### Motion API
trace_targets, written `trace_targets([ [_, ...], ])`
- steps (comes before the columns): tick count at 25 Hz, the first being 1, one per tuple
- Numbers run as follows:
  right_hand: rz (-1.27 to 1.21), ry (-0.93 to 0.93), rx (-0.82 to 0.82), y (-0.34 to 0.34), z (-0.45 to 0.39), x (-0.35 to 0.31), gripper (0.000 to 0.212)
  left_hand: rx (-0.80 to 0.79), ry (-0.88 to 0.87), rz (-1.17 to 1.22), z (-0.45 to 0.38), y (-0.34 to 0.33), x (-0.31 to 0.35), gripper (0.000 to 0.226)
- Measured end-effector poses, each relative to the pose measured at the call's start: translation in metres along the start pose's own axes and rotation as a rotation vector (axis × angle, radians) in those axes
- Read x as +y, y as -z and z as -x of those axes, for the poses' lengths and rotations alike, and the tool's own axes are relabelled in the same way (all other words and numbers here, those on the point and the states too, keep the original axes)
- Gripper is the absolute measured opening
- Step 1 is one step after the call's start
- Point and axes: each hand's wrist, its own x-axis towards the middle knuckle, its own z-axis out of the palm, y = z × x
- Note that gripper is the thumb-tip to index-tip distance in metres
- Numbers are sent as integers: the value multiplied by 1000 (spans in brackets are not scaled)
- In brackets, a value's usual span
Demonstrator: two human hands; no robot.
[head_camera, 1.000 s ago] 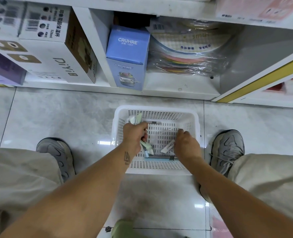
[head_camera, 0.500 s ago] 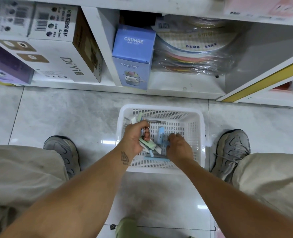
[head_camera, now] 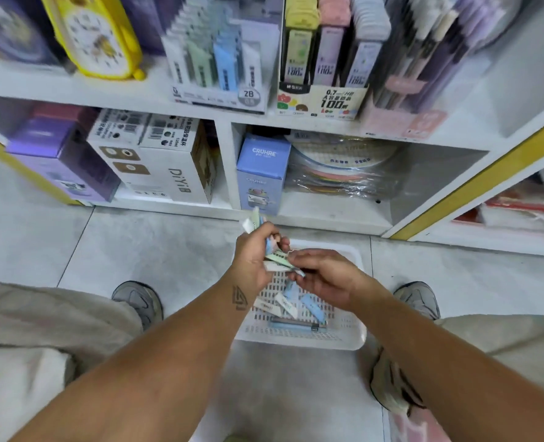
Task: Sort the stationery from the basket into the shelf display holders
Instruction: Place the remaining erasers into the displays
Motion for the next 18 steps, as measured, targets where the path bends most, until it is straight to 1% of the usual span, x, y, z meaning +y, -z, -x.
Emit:
trace_targets([
  [3, 68, 146, -1, -22, 34, -38, 16, -141, -9, 83, 35, -28, 35, 20],
  [5, 99, 229, -4, -38, 56, -65, 18, -204, -61, 165, 58, -49, 58, 24],
  [7, 93, 275, -23, -51, 77, -89, 16, -214, -117, 187, 82, -71, 79, 24],
  [10, 102, 285, -67, -66, 111, -118, 6, -166, -222, 181, 121, -97, 105, 24],
  [11, 113, 285, -77, -71, 122, -125, 9, -158, -258, 191, 132, -103, 111, 23],
  [14, 146, 314, -88, -88, 146, -140, 31, -149, -341, 241, 157, -116, 124, 22],
  [15, 140, 337, -81, -93, 152, -143, 31, -161, -347, 253, 163, -120, 128, 22],
  [18, 91, 426, -58, -106, 166, -151, 19, -211, -345, 263, 176, -131, 141, 23],
])
